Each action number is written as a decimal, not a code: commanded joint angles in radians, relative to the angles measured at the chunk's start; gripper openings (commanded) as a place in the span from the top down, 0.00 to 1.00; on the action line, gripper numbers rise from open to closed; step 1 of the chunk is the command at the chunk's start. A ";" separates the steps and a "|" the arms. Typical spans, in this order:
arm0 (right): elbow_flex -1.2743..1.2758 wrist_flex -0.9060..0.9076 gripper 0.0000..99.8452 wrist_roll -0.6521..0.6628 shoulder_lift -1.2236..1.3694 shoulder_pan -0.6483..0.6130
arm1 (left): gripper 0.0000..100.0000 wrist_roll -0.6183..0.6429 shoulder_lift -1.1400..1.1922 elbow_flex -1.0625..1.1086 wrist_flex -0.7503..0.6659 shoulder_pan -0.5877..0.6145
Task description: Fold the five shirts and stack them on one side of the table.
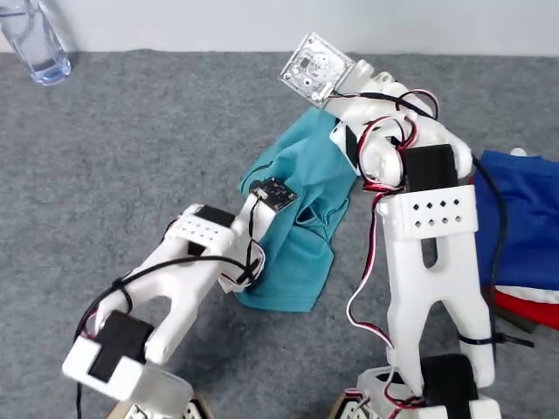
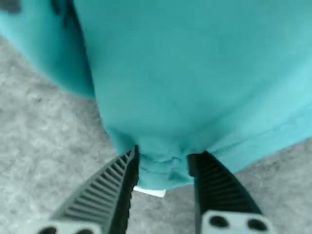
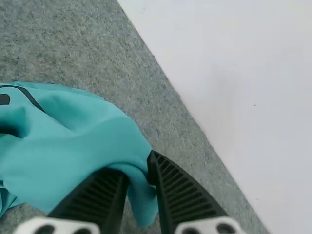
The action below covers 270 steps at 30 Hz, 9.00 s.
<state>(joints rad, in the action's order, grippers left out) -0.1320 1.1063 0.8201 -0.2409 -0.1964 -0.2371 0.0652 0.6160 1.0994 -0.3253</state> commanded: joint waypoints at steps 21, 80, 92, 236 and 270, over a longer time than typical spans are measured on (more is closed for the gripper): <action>-0.048 0.005 0.99 0.037 -0.191 0.254 | 0.99 -0.014 -0.262 -0.030 0.127 0.041; 0.396 0.492 0.81 -0.295 -0.216 -0.206 | 0.99 -0.252 -0.891 0.139 0.212 0.885; 0.844 -0.064 0.81 -0.407 -0.173 -0.559 | 0.99 -0.144 -0.891 0.249 0.187 0.901; -0.021 0.096 0.99 0.000 -0.607 0.214 | 0.99 -0.011 -0.891 -0.499 -0.002 0.445; -0.140 -0.074 0.99 -0.003 -0.934 0.421 | 0.99 -0.167 -1.481 -0.662 0.336 0.445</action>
<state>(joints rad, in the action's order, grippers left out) -0.2639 0.9897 0.8124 -1.1738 0.2179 -0.3951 -1.3940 -0.0606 1.4139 0.1181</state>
